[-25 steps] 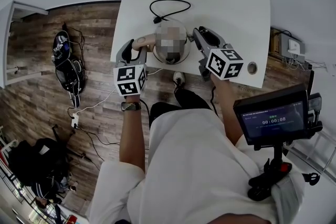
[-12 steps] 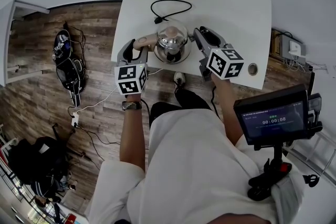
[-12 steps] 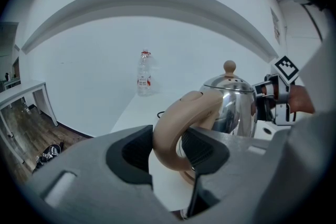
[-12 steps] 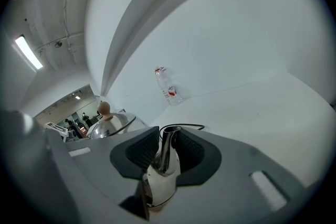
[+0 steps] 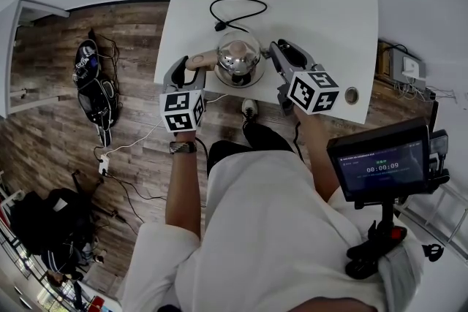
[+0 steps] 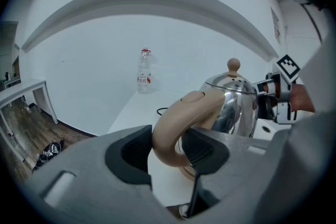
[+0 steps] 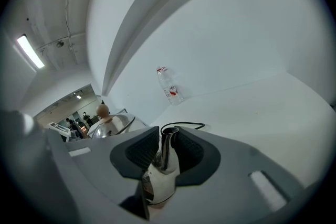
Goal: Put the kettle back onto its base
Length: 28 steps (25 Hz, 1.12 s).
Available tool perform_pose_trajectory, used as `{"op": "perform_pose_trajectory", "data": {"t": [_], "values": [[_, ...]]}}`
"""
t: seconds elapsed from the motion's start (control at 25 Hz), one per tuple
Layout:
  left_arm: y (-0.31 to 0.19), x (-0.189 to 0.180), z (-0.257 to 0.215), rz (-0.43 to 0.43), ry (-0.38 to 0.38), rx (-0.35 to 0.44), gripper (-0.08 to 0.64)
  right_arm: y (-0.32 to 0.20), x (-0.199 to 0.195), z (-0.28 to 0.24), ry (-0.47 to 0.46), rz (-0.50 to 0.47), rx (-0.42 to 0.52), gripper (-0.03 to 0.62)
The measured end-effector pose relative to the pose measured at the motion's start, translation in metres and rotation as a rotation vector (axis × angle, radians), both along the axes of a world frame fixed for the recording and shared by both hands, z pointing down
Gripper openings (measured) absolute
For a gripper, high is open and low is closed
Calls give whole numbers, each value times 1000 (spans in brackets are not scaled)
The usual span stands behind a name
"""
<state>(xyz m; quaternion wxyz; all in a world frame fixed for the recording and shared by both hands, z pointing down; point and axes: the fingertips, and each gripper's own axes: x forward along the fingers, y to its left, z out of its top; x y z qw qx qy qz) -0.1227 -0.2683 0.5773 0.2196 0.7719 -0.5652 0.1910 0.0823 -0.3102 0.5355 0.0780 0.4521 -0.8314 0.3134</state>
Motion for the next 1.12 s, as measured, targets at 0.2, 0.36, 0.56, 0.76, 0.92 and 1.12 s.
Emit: {"op": "perform_pose_trajectory", "data": {"t": [0.2,0.36,0.56,0.76,0.92,1.12], "values": [[0,0,6,-21,21,-20,176,-1,0,3,3,3,-1,84],[14,-1,-5,-21,37,-13,181,19,1,-3,-1,24,-9,89],[21,-2,-10,-13,31,-15,187,30,0,-9,1,24,1,89],[16,-1,-10,-9,23,-14,197,27,3,-6,17,23,-4,89],[15,-4,-4,-19,21,-22,198,28,9,1,23,30,-23,92],[11,-3,0,-15,30,-29,198,25,20,5,38,61,-27,92]]}}
